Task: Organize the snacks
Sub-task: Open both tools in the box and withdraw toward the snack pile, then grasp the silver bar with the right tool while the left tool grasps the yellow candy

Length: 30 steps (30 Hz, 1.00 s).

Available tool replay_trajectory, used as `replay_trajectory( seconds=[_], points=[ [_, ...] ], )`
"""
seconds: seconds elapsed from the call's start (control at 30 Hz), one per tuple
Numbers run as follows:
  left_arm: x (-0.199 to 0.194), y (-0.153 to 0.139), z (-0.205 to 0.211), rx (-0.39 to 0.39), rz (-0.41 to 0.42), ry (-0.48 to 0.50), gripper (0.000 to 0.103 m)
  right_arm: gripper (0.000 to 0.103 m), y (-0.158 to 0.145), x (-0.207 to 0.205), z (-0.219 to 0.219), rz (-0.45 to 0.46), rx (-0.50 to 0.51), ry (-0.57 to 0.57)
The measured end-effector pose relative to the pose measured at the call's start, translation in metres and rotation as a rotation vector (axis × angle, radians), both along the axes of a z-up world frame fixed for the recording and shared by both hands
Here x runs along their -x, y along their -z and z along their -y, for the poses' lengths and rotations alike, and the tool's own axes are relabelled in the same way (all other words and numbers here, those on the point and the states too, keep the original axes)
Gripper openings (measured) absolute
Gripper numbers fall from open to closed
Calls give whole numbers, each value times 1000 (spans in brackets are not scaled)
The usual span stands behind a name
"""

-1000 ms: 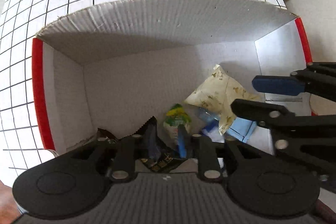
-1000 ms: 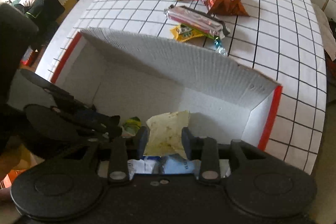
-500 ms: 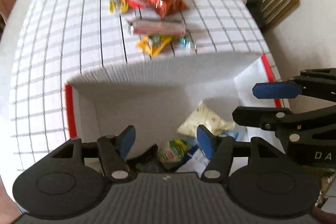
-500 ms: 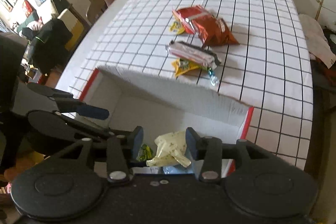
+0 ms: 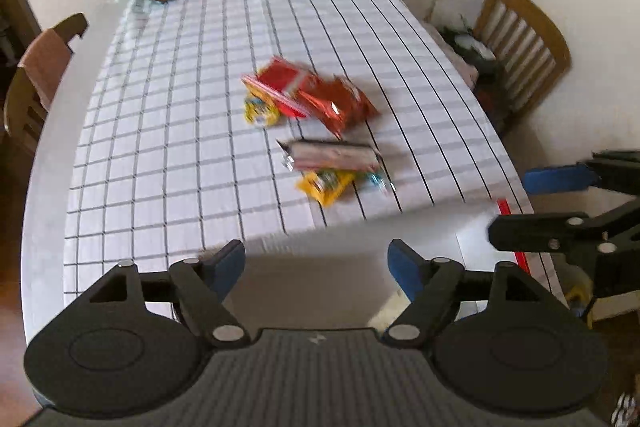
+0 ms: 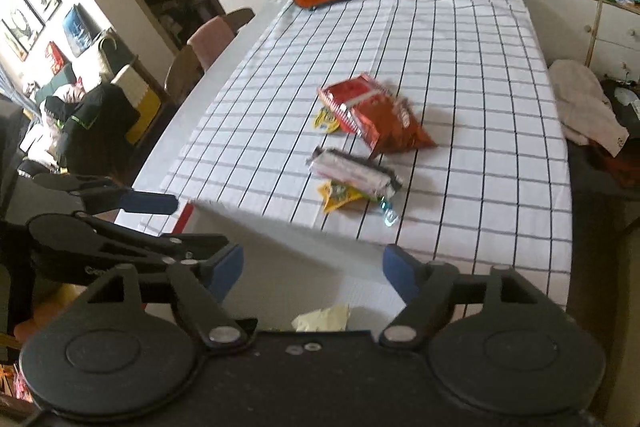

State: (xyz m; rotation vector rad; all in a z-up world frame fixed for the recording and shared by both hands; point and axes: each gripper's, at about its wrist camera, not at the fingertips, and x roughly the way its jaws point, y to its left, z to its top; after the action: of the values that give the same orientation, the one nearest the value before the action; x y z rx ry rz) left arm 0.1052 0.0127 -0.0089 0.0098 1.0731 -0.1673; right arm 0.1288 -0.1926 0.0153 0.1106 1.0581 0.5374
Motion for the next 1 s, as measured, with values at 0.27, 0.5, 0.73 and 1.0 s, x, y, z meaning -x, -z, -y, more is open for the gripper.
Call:
replay_trajectory(
  seconds=[0.27,0.5,0.73,1.0],
  points=[
    [-23,-13,-21,7,100,-49,83,94,-6,-28,5,31,12,25],
    [-42,-16,-34,-3,149,-73,84,94,2,-65,-5,26,13,-36],
    [-55,-5,-45,-1,127,-71,84,94,31,-102,-37,-21,57,-148],
    [-66,10,-59,6,96,-50,84,91,82,-136,-73,-105,158,-257]
  ],
)
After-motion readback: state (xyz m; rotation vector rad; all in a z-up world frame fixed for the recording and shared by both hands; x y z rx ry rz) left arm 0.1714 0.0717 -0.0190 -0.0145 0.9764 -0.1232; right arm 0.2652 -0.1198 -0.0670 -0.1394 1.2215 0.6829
